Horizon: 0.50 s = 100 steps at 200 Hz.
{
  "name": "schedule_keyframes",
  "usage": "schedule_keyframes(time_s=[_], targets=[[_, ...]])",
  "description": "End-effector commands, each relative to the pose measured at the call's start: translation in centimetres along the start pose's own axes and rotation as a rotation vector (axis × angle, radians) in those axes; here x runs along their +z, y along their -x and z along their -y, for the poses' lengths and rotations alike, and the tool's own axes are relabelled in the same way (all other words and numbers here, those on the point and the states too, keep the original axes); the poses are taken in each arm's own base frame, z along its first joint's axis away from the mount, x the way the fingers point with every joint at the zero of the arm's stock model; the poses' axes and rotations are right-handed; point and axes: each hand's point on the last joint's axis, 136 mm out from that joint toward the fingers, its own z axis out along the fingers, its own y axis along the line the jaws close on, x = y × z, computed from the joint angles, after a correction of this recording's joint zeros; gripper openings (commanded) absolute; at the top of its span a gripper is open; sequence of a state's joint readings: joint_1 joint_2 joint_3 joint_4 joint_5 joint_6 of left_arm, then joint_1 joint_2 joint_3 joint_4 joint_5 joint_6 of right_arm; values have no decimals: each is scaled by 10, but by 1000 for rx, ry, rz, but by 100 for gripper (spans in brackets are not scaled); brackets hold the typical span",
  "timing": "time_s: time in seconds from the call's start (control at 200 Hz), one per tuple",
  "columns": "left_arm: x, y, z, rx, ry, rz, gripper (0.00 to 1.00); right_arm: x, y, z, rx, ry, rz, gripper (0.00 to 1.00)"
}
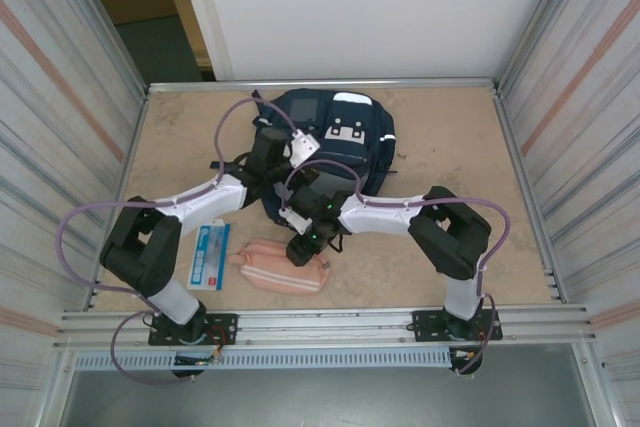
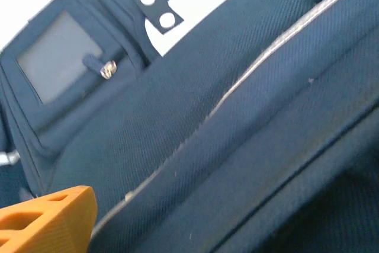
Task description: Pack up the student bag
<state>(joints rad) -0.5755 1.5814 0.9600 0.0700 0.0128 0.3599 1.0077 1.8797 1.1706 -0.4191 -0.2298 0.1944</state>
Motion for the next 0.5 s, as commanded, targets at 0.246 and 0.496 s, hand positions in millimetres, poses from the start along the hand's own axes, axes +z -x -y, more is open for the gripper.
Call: schedule_keyframes(time_s=[0.246,0.496], targets=[[-103,-5,39,-268,-79,131,99,-8,-27,-5,96,27,-53,11],[-177,-42,20,-725,31,70,99,-54,-10,-17,56,60,167,5]])
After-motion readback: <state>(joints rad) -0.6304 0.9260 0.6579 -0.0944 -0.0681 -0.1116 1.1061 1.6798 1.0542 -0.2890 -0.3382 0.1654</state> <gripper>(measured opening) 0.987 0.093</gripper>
